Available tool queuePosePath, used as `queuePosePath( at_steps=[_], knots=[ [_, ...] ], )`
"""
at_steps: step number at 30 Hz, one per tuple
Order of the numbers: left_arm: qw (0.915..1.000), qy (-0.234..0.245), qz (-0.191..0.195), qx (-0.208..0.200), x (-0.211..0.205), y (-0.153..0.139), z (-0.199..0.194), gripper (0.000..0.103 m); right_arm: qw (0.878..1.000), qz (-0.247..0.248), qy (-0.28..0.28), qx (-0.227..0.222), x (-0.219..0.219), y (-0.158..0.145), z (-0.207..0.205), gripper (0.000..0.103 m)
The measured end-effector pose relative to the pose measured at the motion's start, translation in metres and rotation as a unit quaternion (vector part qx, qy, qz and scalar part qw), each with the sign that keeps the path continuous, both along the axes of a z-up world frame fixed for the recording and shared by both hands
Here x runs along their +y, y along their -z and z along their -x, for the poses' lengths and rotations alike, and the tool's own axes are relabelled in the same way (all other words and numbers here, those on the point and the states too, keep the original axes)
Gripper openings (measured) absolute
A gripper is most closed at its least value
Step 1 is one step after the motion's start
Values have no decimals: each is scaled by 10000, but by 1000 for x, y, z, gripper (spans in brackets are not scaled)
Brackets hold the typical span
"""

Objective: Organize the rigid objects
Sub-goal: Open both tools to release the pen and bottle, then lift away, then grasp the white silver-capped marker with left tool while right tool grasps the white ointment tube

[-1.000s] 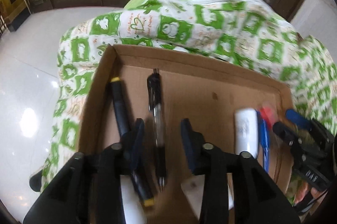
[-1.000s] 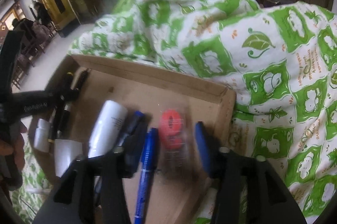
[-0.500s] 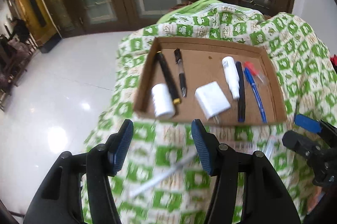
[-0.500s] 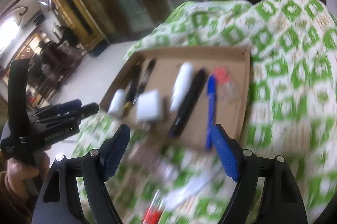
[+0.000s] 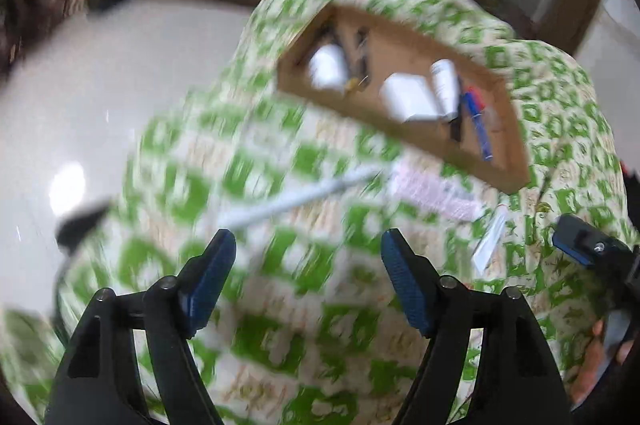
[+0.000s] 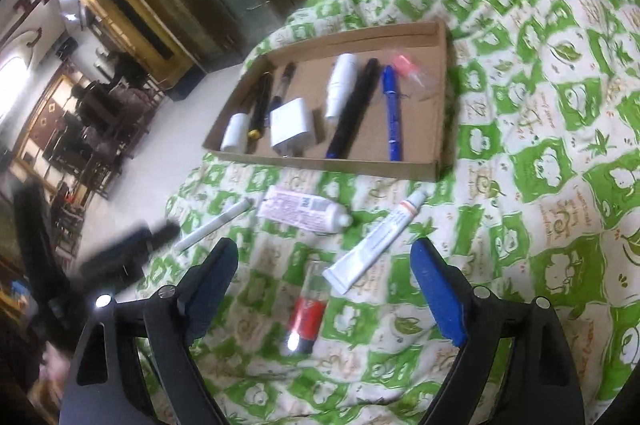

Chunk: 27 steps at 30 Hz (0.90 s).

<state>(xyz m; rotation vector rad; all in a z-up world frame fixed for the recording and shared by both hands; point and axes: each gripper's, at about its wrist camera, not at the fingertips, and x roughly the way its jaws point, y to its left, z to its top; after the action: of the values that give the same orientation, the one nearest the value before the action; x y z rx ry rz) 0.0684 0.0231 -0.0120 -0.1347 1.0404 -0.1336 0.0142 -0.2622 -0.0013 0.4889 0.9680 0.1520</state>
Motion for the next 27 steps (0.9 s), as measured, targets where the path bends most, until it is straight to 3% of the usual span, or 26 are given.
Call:
queuePosePath(
  at_steps=[3, 8, 12, 16, 18, 27],
  knots=[
    [9988, -196, 430, -118, 15, -6, -2, 75, 9993, -338, 81, 169, -10, 8, -3, 85],
    [9993, 61, 346, 148, 5, 2, -10, 75, 9971, -659, 183, 319, -21, 15, -7, 80],
    [9978, 567, -142, 313, -11, 2, -28, 75, 9965, -680, 188, 443, -22, 18, -9, 70],
    [9883, 1181, -897, 355, -25, 7, -43, 74, 9944, -686, 225, 766, -23, 34, -19, 55],
    [9833, 1379, -1125, 374, -27, 11, -46, 62, 9920, -781, 244, 957, -24, 44, -27, 40],
    [9730, 1692, -1455, 585, -34, 36, -62, 56, 9832, -1012, 469, 1442, -26, 74, -52, 36]
  ],
)
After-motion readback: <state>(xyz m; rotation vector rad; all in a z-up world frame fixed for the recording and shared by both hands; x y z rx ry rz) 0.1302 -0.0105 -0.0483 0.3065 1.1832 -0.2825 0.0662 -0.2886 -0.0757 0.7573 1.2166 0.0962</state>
